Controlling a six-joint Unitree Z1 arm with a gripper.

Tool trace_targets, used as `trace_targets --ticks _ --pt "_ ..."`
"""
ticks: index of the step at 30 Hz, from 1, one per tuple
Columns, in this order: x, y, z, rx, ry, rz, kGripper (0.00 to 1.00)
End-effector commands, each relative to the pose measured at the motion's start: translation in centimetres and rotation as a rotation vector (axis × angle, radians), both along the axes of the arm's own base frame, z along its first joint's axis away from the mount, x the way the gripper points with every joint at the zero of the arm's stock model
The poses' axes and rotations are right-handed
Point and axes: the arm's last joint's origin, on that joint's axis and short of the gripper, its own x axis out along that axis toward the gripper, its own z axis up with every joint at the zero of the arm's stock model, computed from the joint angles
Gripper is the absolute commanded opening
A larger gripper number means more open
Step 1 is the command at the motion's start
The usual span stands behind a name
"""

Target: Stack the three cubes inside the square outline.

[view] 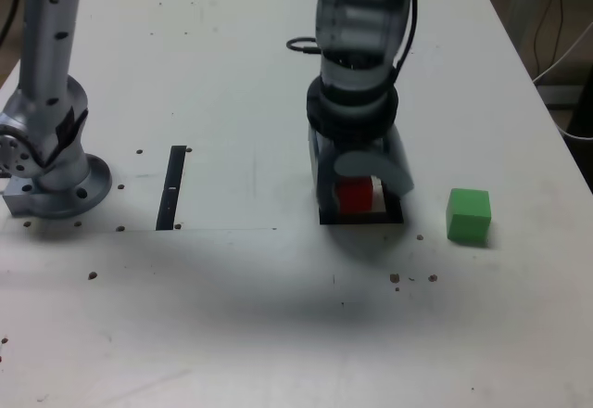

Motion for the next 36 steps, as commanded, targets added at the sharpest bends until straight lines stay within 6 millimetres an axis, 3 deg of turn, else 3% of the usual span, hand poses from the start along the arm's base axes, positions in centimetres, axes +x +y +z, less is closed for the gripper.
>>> trace_targets --ticks 1,9,15,28,36 --pt "-0.8 0.2 1.0 -0.001 -0.012 0.006 0.99" --pt "-3.8 0.8 3.6 0.007 -0.006 0.051 0.99" --pt "-4.4 1.5 5.0 0.028 -0.010 0.051 0.99" --pt "-1.5 8.9 4.9 0.037 0.068 0.072 0.98" --pt "0.1 9.9 2.5 0.016 0.119 0.075 0.97"
